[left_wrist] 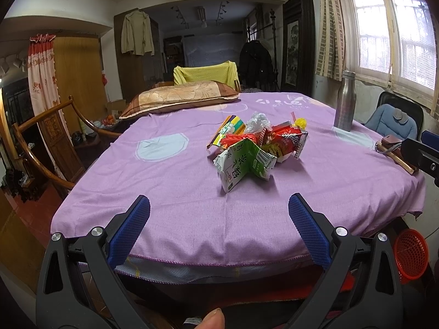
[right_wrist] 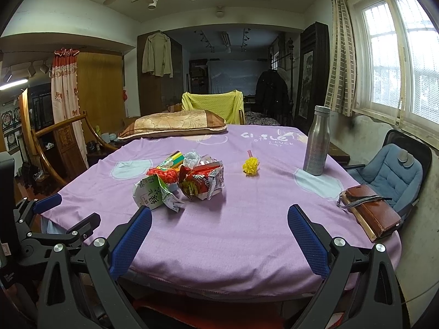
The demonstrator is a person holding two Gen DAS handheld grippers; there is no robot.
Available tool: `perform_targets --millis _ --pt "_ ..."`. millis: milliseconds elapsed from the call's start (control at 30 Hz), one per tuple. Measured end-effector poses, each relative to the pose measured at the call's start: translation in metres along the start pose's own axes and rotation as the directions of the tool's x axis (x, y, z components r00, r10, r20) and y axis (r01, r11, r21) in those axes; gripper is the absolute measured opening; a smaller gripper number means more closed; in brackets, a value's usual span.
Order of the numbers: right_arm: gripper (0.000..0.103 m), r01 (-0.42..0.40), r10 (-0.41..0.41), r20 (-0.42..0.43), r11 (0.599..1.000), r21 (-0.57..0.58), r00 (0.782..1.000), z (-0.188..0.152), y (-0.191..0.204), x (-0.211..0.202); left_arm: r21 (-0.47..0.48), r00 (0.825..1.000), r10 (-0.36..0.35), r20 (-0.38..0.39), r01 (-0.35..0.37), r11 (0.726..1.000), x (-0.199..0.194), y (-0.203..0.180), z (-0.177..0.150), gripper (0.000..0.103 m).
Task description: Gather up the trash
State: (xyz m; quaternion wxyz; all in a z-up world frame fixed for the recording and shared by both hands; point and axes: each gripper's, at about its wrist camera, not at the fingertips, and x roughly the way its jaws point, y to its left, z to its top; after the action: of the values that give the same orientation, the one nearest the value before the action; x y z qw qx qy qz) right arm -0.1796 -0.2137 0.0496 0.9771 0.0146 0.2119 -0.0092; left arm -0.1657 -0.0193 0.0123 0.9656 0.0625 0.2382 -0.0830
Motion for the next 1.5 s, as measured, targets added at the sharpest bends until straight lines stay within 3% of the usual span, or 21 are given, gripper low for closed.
perform_targets --millis 933,1233,1500 --pt "0.097 -0.002 0.003 -0.037 1.0 0.026 0.999 -0.011 -0.008 0.022 0.009 0.998 -0.027 -0.057 0.028 1.0 0.021 -0.001 -0.005 0.097" --pt "0.097 -0.018 0.024 -0.096 0.998 0.065 0.995 -0.014 -0.028 0.056 -0.047 0.983 -0.116 -0.141 0.11 0.993 0.059 0.014 -0.003 0.097" --pt "0.097 -0.064 0.085 -0.144 0.988 0.141 0.986 -0.014 -0.05 0.092 -0.078 0.969 -0.163 -0.185 0.151 0.986 0.105 0.019 0.024 0.097"
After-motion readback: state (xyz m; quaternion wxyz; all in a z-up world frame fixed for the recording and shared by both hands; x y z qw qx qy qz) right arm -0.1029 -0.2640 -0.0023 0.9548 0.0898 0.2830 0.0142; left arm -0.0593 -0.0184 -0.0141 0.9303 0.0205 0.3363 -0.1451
